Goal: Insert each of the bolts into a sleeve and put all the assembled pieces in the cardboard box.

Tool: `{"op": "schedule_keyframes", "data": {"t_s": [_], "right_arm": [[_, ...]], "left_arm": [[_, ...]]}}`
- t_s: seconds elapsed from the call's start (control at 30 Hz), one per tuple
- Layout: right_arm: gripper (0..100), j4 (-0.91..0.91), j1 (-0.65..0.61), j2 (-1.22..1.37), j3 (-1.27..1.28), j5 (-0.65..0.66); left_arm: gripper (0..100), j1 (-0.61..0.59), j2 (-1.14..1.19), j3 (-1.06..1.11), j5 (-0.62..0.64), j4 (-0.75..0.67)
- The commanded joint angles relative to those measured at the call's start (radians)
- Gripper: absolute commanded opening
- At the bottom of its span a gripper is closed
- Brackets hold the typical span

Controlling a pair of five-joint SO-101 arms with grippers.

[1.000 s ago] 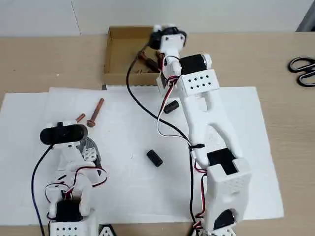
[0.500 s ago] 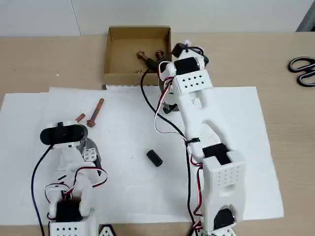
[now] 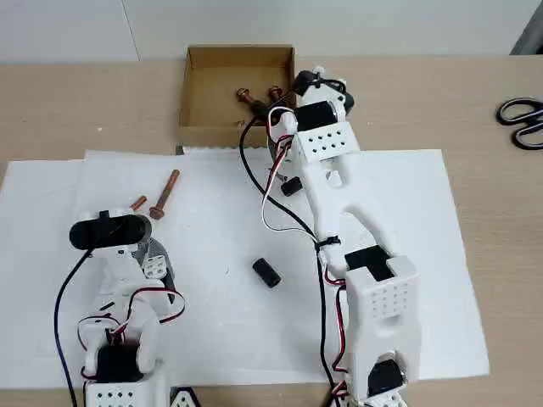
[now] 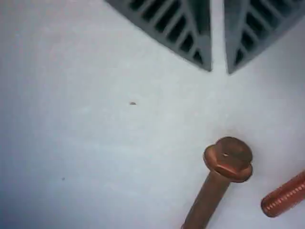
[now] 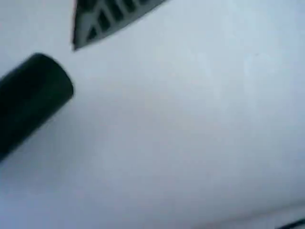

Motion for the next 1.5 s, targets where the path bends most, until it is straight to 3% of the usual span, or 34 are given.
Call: {"op": "schedule_keyframes", "data": {"t_s": [0.0,0.43,0.67,1.07,1.47], "right_arm": [[18.3,-0.047,0.001,0.010,-0.043,0.025],[18.0,-0.145,0.001,0.130,-0.043,0.037],[0.9,-0.143,0.010,0.147,-0.043,0.037],[0.2,-0.130,0.012,0.125,-0.043,0.038],[0.3,0.203,0.007,-0.312,-0.040,0.117]], "left_arm": [[1,-0.005,-0.008,-0.007,0.006,0.003],[1,-0.005,-0.008,-0.007,0.006,0.003],[1,-0.005,-0.008,-0.007,0.006,0.003],[1,-0.048,-0.009,-0.007,0.006,0.003],[1,-0.044,-0.009,-0.007,0.006,-0.002]]}}
